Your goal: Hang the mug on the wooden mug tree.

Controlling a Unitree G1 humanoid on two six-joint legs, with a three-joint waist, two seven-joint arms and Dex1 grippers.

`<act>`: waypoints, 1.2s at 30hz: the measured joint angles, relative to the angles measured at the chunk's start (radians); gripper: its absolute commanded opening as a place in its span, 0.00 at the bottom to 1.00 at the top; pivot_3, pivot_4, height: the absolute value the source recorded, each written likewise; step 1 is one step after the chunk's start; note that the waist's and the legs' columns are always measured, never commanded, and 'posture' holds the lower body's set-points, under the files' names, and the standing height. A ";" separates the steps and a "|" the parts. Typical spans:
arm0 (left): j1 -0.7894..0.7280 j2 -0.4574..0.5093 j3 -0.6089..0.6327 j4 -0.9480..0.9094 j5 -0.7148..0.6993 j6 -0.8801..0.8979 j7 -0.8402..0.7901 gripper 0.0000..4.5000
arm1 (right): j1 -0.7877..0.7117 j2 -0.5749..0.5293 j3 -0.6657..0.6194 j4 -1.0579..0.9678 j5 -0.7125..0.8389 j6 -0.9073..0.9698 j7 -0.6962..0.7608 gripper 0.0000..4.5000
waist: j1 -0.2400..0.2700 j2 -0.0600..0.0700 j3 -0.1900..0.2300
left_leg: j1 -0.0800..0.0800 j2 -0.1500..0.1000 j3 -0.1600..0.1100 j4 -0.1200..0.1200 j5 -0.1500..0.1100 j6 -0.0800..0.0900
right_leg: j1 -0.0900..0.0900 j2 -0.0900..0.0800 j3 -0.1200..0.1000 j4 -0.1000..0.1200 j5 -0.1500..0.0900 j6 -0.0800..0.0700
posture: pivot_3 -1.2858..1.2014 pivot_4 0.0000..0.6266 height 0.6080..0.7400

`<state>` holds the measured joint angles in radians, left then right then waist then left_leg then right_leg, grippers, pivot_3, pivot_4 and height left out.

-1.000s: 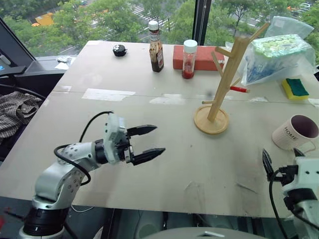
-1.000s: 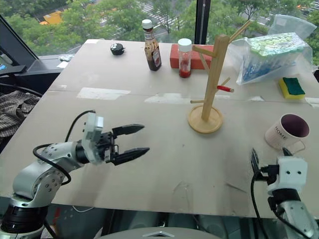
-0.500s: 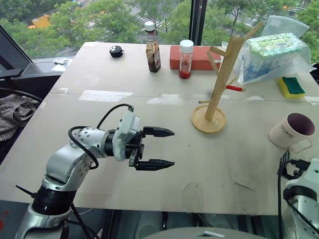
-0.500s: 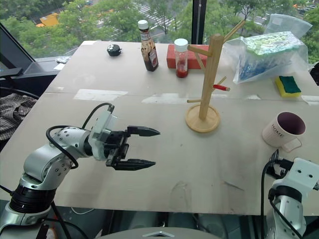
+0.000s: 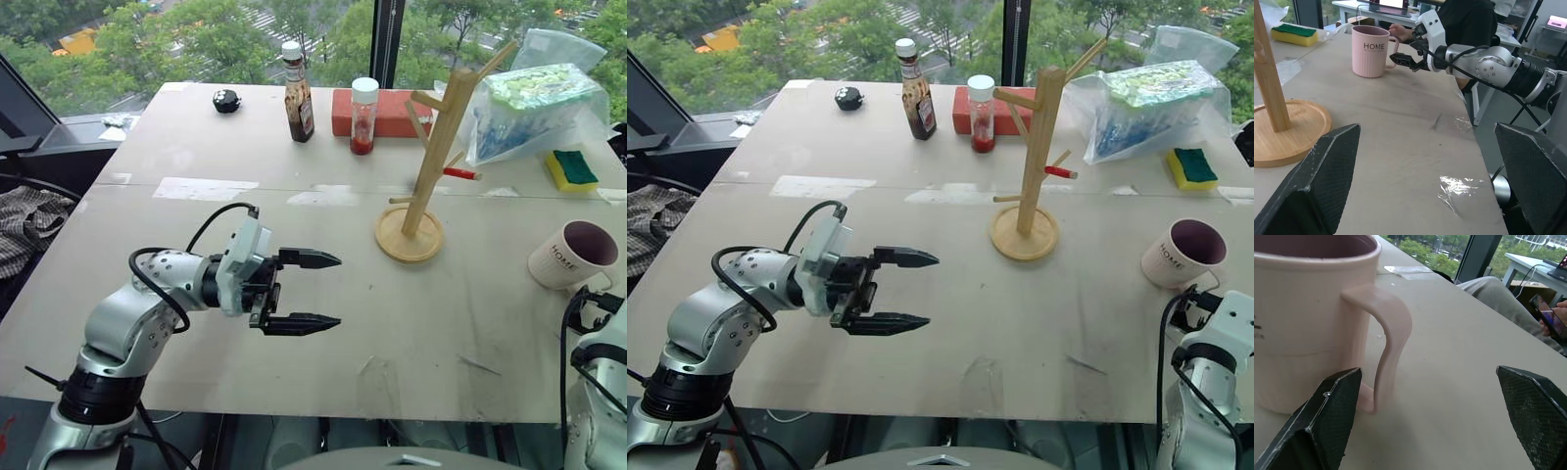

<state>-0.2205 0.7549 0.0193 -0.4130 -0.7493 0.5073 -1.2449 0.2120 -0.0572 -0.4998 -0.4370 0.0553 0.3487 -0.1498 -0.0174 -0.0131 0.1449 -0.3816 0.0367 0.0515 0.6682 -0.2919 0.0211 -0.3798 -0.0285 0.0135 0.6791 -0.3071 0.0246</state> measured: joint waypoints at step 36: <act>0.096 -0.051 0.157 0.165 -0.010 -0.106 -0.010 1.00 | -0.277 -0.822 0.116 -0.004 0.592 0.049 0.964 0.01 | 0.004 -0.003 0.004 | 0.000 0.000 -0.003 0.001 -0.002 0.003 | 0.002 0.001 -0.001 -0.002 0.000 0.000 | 0.52 0.24 1.00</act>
<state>-0.1249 0.7036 0.1763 -0.2484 -0.7593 0.4012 -1.2544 -0.0653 -0.8790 -0.3835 -0.4411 0.6473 0.3974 0.8142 -0.0130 -0.0161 0.1488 -0.3819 0.0370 0.0481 0.6690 -0.2939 0.0246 -0.3777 -0.0274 0.0120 0.6775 -0.3067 0.0250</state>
